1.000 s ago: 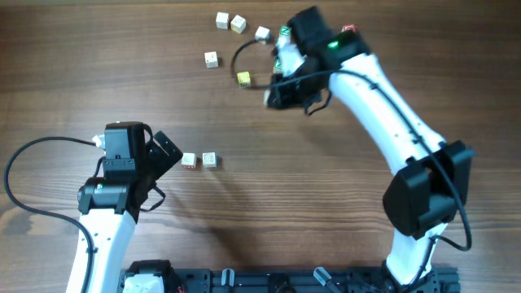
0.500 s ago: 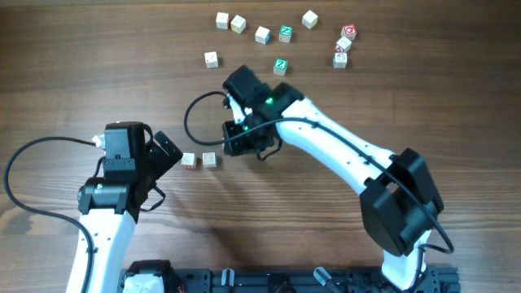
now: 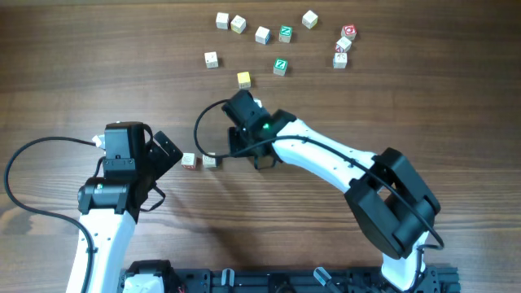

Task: Form a horizontal line
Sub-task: 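Carry the fish block toward the two placed blocks and lower it, then set the fish block right of the row and open the right gripper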

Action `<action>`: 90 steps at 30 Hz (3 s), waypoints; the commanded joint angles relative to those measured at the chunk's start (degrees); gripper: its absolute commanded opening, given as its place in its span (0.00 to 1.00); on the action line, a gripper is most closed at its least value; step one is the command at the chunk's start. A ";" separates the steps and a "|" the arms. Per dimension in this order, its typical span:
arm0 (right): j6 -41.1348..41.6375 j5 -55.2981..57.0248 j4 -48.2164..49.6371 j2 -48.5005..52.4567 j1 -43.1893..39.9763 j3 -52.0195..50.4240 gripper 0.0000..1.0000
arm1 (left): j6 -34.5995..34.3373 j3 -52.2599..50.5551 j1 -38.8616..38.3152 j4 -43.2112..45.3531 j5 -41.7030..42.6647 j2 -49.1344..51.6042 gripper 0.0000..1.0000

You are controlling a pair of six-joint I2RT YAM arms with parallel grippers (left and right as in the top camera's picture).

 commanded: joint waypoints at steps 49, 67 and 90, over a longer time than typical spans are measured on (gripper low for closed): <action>-2.80 -3.56 10.97 4.07 -2.38 -1.27 0.05 | -0.55 0.37 0.37 0.11 -0.96 -0.11 1.00; -15.80 -17.40 12.61 4.07 -2.38 -1.27 0.05 | -0.55 0.37 0.37 0.11 -0.96 -0.11 1.00; 1.31 -13.05 -1.44 -4.11 -8.79 -1.25 0.04 | -0.55 0.37 0.37 0.11 -0.96 -0.11 1.00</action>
